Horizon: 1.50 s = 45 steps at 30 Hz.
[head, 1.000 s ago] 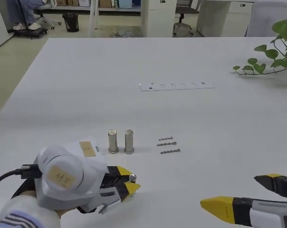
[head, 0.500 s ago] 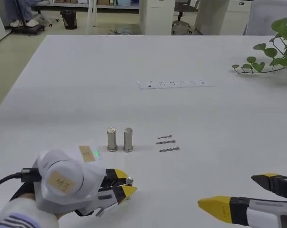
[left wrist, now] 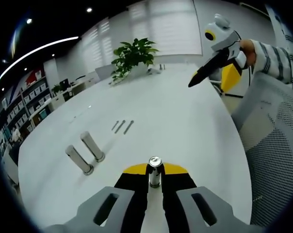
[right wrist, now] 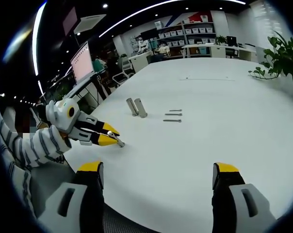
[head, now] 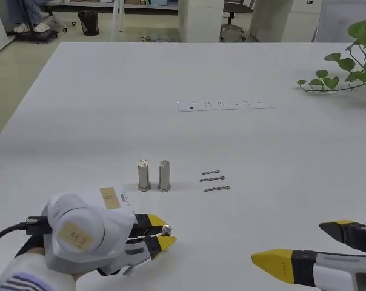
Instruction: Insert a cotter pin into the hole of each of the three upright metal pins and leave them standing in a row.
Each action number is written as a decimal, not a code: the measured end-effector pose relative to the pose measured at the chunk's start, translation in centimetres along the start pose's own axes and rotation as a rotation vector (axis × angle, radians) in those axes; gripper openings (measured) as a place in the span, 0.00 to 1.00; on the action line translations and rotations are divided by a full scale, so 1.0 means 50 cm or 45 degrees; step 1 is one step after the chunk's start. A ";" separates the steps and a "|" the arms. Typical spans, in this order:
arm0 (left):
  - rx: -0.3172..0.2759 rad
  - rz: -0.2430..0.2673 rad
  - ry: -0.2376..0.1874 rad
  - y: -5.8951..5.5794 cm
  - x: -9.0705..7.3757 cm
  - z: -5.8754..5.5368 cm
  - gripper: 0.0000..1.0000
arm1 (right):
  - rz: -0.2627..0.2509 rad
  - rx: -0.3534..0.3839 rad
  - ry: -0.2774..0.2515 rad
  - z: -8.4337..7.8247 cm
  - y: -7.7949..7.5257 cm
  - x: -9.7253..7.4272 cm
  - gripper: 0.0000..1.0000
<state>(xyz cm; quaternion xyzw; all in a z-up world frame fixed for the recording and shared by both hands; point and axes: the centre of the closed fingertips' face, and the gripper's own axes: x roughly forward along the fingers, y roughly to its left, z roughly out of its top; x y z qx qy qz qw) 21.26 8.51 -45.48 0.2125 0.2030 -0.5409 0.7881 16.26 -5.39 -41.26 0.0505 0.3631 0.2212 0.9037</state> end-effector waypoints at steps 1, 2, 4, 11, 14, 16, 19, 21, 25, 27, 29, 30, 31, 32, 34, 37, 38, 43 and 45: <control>-0.009 -0.002 0.001 -0.001 0.000 0.000 0.05 | 0.001 0.000 0.000 0.000 0.000 0.000 0.92; -0.019 -0.008 0.000 -0.002 0.001 0.001 0.05 | 0.002 0.000 0.001 -0.001 0.001 0.000 0.92; -0.026 0.010 0.014 0.002 0.000 -0.003 0.07 | 0.004 -0.001 0.000 -0.001 0.001 0.000 0.92; -0.050 0.017 0.030 -0.001 -0.012 -0.008 0.30 | 0.005 -0.003 -0.001 0.000 0.001 -0.003 0.92; -0.077 -0.015 0.029 -0.016 -0.022 -0.010 0.39 | 0.008 -0.005 -0.001 0.001 0.002 -0.003 0.91; -0.081 -0.026 0.009 -0.024 -0.030 -0.005 0.45 | 0.009 -0.007 -0.002 0.003 0.004 -0.004 0.91; -0.162 -0.053 -0.049 -0.037 -0.042 0.008 0.53 | 0.010 -0.011 -0.002 0.003 0.005 -0.004 0.91; -0.206 -0.048 -0.094 -0.039 -0.052 0.018 0.60 | 0.011 -0.012 0.002 0.002 0.006 -0.003 0.91; -0.294 -0.035 -0.146 -0.041 -0.070 0.029 0.78 | 0.017 -0.016 0.006 0.002 0.008 -0.002 0.91; -0.309 -0.030 -0.167 -0.043 -0.081 0.034 0.88 | 0.019 -0.021 0.007 0.004 0.009 -0.001 0.91; -0.327 -0.019 -0.178 -0.045 -0.091 0.035 0.92 | 0.020 -0.030 0.007 0.008 0.009 0.000 0.90; -0.338 -0.016 -0.178 -0.045 -0.095 0.034 0.95 | 0.021 -0.033 0.006 0.010 0.009 0.000 0.90; -0.347 -0.013 -0.181 -0.046 -0.099 0.034 0.98 | 0.022 -0.037 0.006 0.013 0.009 0.000 0.90; -0.357 -0.006 -0.183 -0.047 -0.106 0.032 0.99 | 0.024 -0.045 0.005 0.017 0.010 0.000 0.90; -0.373 0.003 -0.177 -0.048 -0.115 0.027 0.99 | 0.026 -0.054 0.010 0.025 0.009 0.002 0.89; -0.399 0.023 -0.163 -0.049 -0.128 0.016 0.99 | 0.030 -0.079 0.029 0.033 0.007 0.005 0.86; -0.405 0.033 -0.164 -0.048 -0.134 0.011 0.99 | 0.022 -0.103 0.036 0.037 0.004 0.006 0.86; -0.442 0.075 -0.155 -0.043 -0.155 -0.006 0.99 | -0.005 -0.206 0.081 0.052 -0.005 0.007 0.78; -0.447 0.094 -0.150 -0.041 -0.163 -0.011 0.99 | -0.003 -0.212 0.081 0.061 -0.007 0.007 0.77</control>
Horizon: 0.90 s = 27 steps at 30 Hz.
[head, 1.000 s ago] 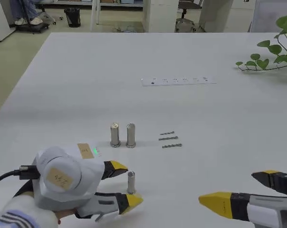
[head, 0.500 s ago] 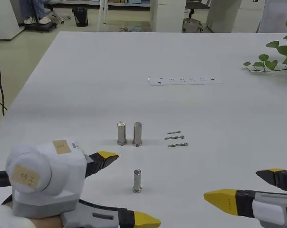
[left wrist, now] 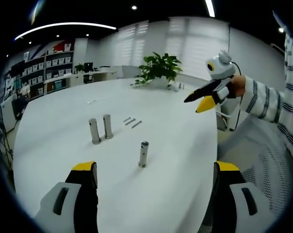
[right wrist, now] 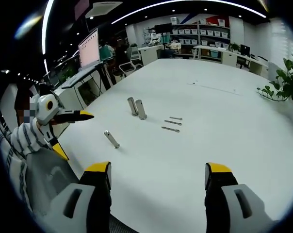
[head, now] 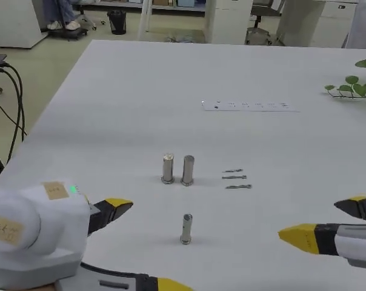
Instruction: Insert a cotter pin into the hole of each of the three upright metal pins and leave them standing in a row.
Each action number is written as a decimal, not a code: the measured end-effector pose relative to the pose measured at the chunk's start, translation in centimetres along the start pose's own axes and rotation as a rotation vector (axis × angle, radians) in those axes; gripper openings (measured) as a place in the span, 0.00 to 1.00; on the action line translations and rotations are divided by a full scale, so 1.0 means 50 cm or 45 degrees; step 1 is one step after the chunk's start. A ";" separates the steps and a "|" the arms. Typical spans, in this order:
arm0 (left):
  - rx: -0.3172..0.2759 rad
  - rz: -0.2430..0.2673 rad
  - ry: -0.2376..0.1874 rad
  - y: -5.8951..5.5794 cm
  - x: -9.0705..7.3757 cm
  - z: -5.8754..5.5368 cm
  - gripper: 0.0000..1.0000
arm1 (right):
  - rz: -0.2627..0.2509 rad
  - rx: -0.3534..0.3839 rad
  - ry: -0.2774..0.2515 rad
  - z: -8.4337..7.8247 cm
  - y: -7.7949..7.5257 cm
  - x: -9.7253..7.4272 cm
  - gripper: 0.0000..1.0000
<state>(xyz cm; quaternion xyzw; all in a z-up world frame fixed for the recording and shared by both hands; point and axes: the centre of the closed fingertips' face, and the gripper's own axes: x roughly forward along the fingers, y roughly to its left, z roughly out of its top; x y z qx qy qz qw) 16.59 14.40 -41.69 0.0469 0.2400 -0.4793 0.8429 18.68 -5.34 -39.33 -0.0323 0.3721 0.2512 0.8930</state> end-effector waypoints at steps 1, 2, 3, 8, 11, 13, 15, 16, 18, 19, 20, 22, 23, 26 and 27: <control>-0.010 0.010 -0.010 0.002 -0.007 0.001 0.99 | 0.002 -0.005 0.001 0.006 -0.002 0.000 0.77; -0.018 0.015 -0.018 0.003 -0.011 0.002 0.99 | 0.001 -0.011 0.002 0.011 -0.004 0.000 0.76; -0.025 0.018 -0.023 0.003 -0.015 0.003 0.99 | 0.000 -0.022 0.003 0.015 -0.007 0.001 0.75; -0.063 0.042 -0.028 0.003 -0.033 -0.001 0.99 | -0.018 -0.156 0.060 0.034 -0.026 0.008 0.73; -0.065 0.050 -0.029 0.002 -0.041 -0.003 0.99 | -0.017 -0.217 0.074 0.050 -0.032 0.015 0.72; -0.071 0.057 -0.027 0.002 -0.047 -0.005 0.99 | -0.002 -0.261 0.091 0.063 -0.034 0.020 0.68; -0.079 0.063 -0.031 0.004 -0.051 -0.007 0.99 | -0.010 -0.341 0.143 0.068 -0.044 0.027 0.62; -0.083 0.066 -0.032 0.004 -0.052 -0.008 0.99 | -0.015 -0.374 0.160 0.071 -0.048 0.031 0.62; -0.095 0.073 -0.037 0.004 -0.055 -0.009 0.99 | -0.019 -0.443 0.196 0.079 -0.054 0.043 0.61; -0.102 0.074 -0.043 0.003 -0.055 -0.010 0.99 | 0.006 -0.488 0.229 0.080 -0.054 0.052 0.60; -0.107 0.074 -0.044 0.003 -0.055 -0.012 0.99 | 0.012 -0.502 0.247 0.079 -0.056 0.055 0.58; -0.141 0.076 -0.035 0.001 -0.052 -0.025 0.99 | 0.006 -0.595 0.317 0.085 -0.070 0.076 0.54; -0.143 0.075 -0.028 -0.001 -0.051 -0.029 0.99 | 0.005 -0.620 0.325 0.090 -0.073 0.084 0.54; -0.149 0.072 -0.014 -0.012 -0.047 -0.038 0.99 | 0.032 -0.667 0.336 0.113 -0.074 0.114 0.53; -0.153 0.069 -0.014 -0.015 -0.047 -0.039 0.99 | 0.035 -0.664 0.333 0.119 -0.074 0.120 0.52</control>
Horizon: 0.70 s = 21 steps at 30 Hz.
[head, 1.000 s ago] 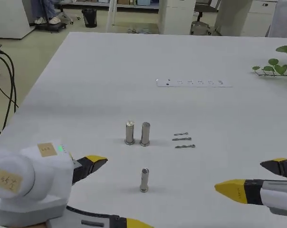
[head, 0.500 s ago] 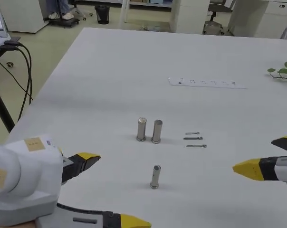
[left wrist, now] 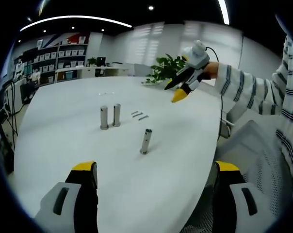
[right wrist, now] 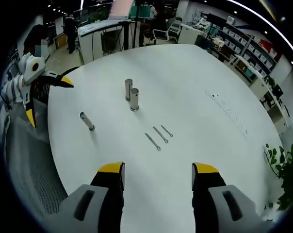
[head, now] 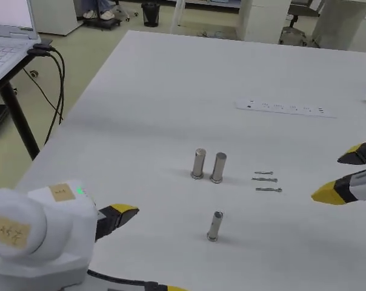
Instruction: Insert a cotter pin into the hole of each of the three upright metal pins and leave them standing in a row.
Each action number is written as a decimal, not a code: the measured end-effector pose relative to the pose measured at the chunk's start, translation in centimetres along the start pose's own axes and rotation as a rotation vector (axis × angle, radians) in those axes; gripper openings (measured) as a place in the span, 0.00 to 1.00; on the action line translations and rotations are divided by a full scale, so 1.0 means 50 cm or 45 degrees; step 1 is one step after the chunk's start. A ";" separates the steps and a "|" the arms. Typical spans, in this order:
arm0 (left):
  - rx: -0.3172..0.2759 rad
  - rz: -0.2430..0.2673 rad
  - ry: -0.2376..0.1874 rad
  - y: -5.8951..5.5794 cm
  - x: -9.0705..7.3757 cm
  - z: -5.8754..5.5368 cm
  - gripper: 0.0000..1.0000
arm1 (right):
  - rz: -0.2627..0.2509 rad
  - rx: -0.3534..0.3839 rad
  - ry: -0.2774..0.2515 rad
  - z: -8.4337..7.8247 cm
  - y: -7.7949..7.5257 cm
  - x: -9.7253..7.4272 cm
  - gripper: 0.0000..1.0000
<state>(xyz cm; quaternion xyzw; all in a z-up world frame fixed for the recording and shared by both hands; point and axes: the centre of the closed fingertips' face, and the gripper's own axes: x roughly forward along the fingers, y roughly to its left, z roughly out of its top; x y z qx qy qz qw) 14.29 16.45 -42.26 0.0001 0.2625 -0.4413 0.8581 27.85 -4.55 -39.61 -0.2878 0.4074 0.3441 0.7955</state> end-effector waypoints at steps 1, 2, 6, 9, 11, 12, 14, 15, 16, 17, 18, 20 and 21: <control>-0.004 -0.004 0.000 -0.004 0.001 -0.001 0.99 | 0.010 -0.005 -0.006 0.007 -0.002 0.005 0.52; -0.007 -0.009 -0.001 -0.008 0.001 -0.002 0.99 | 0.027 -0.014 -0.022 0.019 -0.002 0.013 0.51; -0.026 -0.001 -0.006 -0.011 0.000 -0.001 0.99 | 0.055 -0.050 -0.004 0.037 -0.005 0.039 0.48; -0.033 0.000 -0.019 -0.013 -0.004 0.004 0.99 | 0.070 -0.100 0.017 0.048 -0.009 0.058 0.46; -0.038 0.005 -0.024 -0.009 -0.008 0.005 0.99 | 0.094 -0.133 0.014 0.059 -0.011 0.074 0.42; -0.044 0.017 -0.030 -0.004 -0.011 0.007 0.99 | 0.101 -0.148 0.005 0.065 -0.015 0.085 0.39; -0.049 0.017 -0.036 -0.001 -0.014 0.008 0.98 | 0.090 -0.193 0.000 0.074 -0.025 0.100 0.33; -0.054 0.016 -0.036 0.001 -0.016 0.008 0.97 | 0.074 -0.235 -0.009 0.082 -0.036 0.111 0.31; -0.058 0.016 -0.034 0.002 -0.016 0.008 0.96 | 0.075 -0.236 -0.001 0.084 -0.040 0.119 0.29; -0.060 0.020 -0.030 0.003 -0.016 0.007 0.96 | 0.078 -0.243 0.009 0.087 -0.048 0.130 0.27; -0.058 0.023 -0.029 0.005 -0.016 0.007 0.96 | 0.085 -0.250 0.008 0.089 -0.051 0.136 0.24; -0.056 0.028 -0.027 0.008 -0.017 0.007 0.96 | 0.113 -0.263 0.012 0.093 -0.055 0.153 0.21; -0.059 0.029 -0.028 0.009 -0.018 0.008 0.96 | 0.125 -0.265 0.021 0.092 -0.056 0.159 0.19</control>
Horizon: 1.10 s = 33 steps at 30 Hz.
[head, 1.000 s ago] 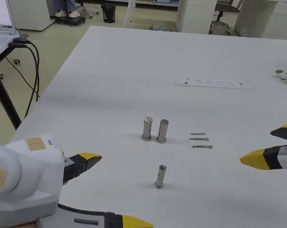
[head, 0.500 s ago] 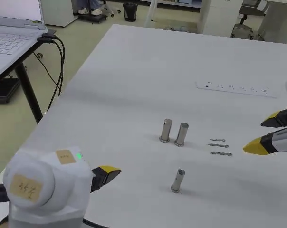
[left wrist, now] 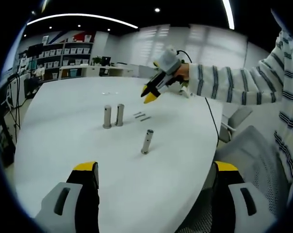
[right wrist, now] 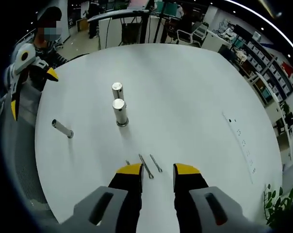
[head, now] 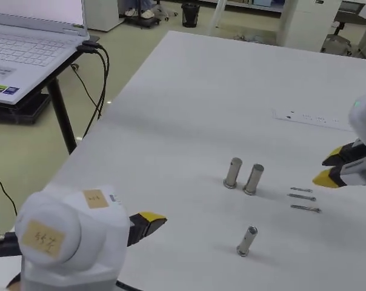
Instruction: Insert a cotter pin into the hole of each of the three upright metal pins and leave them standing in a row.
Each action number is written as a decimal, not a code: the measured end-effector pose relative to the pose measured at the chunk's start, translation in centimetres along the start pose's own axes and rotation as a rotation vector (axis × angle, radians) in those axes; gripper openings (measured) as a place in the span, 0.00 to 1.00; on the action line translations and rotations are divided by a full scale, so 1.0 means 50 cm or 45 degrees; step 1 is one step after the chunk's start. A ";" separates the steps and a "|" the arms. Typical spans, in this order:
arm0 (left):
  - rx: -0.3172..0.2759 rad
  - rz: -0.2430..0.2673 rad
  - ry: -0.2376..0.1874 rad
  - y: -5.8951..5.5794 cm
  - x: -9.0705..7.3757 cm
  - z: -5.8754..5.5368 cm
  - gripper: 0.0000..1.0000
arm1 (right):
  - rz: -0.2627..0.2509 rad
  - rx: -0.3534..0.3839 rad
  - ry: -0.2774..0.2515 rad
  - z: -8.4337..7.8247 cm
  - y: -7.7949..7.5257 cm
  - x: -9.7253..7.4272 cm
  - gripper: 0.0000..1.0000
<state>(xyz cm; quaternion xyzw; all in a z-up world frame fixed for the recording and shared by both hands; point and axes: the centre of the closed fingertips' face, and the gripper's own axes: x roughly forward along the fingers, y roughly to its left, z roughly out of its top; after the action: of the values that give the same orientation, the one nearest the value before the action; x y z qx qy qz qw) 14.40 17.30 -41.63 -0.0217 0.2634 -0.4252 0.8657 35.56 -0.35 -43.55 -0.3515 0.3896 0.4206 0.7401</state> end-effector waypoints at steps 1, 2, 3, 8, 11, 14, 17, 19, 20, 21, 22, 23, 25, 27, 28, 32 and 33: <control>-0.005 0.002 -0.007 0.001 0.000 0.002 0.96 | 0.021 -0.010 0.022 -0.004 0.000 0.009 0.18; -0.008 0.001 -0.010 0.001 0.001 0.003 0.96 | 0.026 -0.019 0.040 -0.008 -0.001 0.014 0.16; -0.013 -0.002 -0.010 -0.001 0.002 0.002 0.96 | 0.029 -0.063 0.070 -0.013 -0.003 0.020 0.13; -0.012 -0.008 -0.002 -0.004 0.005 0.000 0.96 | 0.067 -0.148 0.152 -0.029 0.000 0.050 0.07; -0.016 -0.010 -0.004 -0.007 0.006 0.000 0.96 | 0.124 -0.179 0.191 -0.039 0.013 0.065 0.09; -0.017 -0.010 -0.008 -0.008 0.008 0.002 0.96 | 0.146 -0.209 0.212 -0.042 0.019 0.074 0.11; -0.019 -0.013 -0.006 -0.010 0.010 0.001 0.96 | 0.165 -0.221 0.228 -0.043 0.021 0.083 0.10; -0.017 -0.019 0.005 -0.011 0.011 -0.003 0.95 | 0.171 -0.231 0.245 -0.045 0.018 0.090 0.10; -0.017 -0.019 0.009 -0.011 0.012 -0.004 0.95 | 0.170 -0.237 0.260 -0.047 0.017 0.093 0.10; -0.016 -0.020 0.009 -0.011 0.011 -0.005 0.95 | 0.174 -0.246 0.268 -0.048 0.017 0.094 0.09; -0.017 -0.022 0.009 -0.012 0.011 -0.005 0.95 | 0.177 -0.247 0.272 -0.048 0.018 0.096 0.09; -0.018 -0.024 0.009 -0.013 0.011 -0.005 0.95 | 0.180 -0.246 0.274 -0.048 0.019 0.098 0.08; -0.021 -0.028 0.010 -0.015 0.010 -0.006 0.94 | 0.189 -0.234 0.285 -0.051 0.020 0.100 0.08; -0.025 -0.028 0.010 -0.015 0.009 -0.007 0.94 | 0.205 -0.243 0.302 -0.057 0.025 0.102 0.07; -0.025 -0.027 0.010 -0.015 0.009 -0.007 0.93 | 0.210 -0.241 0.311 -0.059 0.026 0.101 0.04; -0.031 -0.023 0.018 -0.013 0.009 -0.011 0.93 | 0.223 -0.253 0.312 -0.057 0.031 0.101 0.02; -0.031 -0.024 0.023 -0.013 0.009 -0.013 0.93 | 0.232 -0.253 0.316 -0.058 0.033 0.101 0.01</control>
<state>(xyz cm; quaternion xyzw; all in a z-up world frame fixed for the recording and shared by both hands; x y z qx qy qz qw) 13.88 16.67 -42.22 -0.0310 0.2762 -0.4303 0.8588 35.01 -0.39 -49.57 -0.4353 0.4647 0.4757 0.6069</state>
